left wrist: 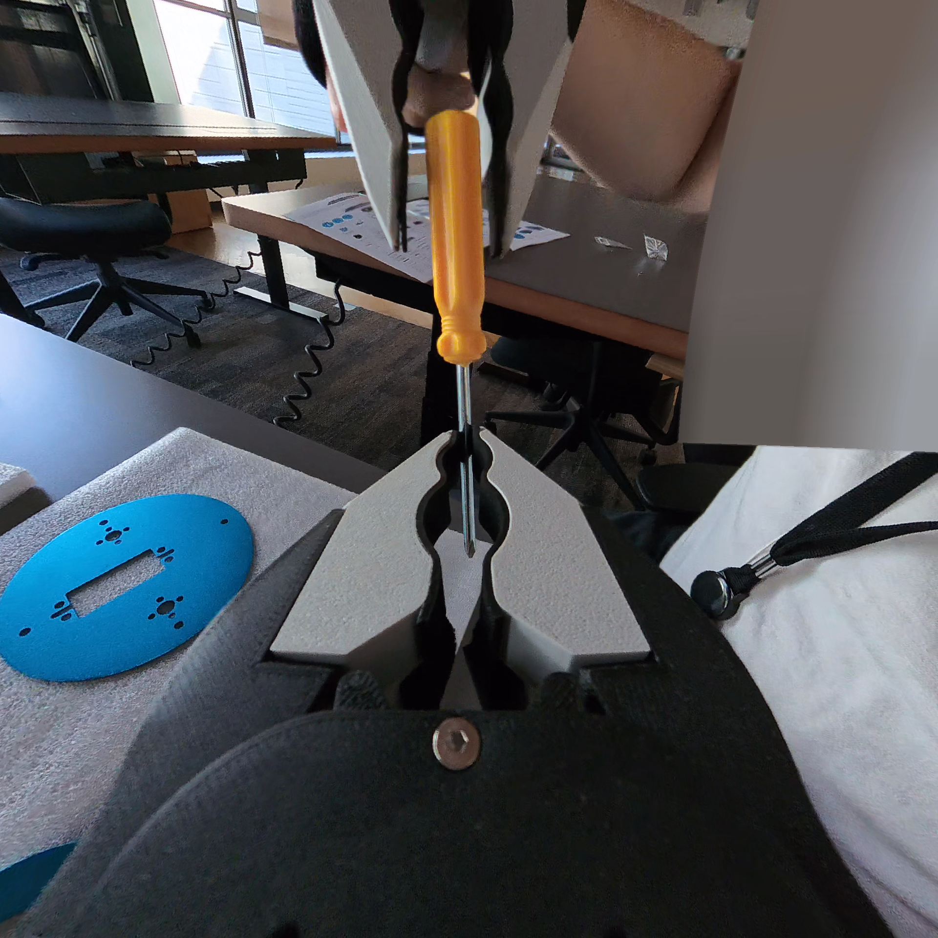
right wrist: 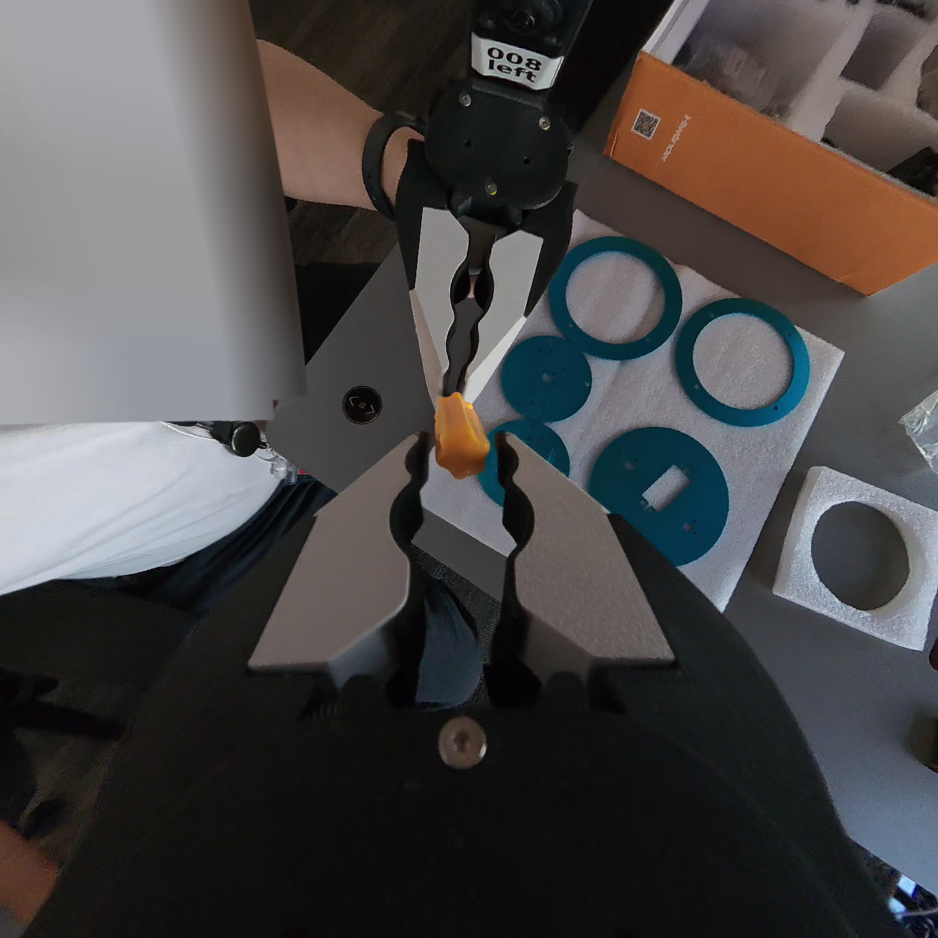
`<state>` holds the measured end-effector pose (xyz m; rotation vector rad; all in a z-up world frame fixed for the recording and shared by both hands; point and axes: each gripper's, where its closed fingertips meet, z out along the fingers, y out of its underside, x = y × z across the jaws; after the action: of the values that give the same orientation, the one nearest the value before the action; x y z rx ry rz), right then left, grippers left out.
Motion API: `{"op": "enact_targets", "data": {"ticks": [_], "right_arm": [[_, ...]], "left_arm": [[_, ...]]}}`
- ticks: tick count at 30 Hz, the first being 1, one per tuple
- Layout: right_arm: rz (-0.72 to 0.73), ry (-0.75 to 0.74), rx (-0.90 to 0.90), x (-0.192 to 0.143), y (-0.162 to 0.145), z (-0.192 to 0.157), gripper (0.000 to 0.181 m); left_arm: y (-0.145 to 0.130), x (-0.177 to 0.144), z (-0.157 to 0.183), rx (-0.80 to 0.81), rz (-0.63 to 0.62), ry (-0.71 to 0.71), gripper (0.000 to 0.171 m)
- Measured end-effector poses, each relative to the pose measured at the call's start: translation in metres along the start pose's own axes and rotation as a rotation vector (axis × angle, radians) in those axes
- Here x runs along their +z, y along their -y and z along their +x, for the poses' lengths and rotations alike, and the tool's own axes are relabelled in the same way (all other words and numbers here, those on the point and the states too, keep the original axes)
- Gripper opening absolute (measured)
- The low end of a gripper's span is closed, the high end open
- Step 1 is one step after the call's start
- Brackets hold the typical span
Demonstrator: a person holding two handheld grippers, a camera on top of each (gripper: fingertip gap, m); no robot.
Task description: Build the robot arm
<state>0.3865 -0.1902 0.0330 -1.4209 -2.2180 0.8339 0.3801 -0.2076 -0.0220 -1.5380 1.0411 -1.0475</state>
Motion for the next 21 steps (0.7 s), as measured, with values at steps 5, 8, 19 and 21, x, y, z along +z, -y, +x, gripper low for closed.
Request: {"op": "enact_targets", "data": {"ticks": [5, 8, 19, 21], "right_arm": [[-0.066, 0.043, -0.009, 0.000, 0.007, 0.006, 0.017], [-0.064, 0.014, -0.050, -0.004, 0.013, 0.013, 0.019], [-0.089, -0.056, -0.054, 0.000, 0.011, 0.022, 0.017], [-0.104, -0.084, -0.030, 0.005, 0.001, 0.026, 0.017]], "left_arm": [[0.005, 0.000, -0.008, 0.015, 0.001, 0.022, 0.001], [0.010, -0.001, -0.011, -0.016, 0.037, 0.011, 0.001], [0.006, -0.020, -0.031, -0.027, 0.078, 0.112, 0.055], [-0.016, -0.026, -0.046, -0.013, 0.039, 0.186, 0.064]]}}
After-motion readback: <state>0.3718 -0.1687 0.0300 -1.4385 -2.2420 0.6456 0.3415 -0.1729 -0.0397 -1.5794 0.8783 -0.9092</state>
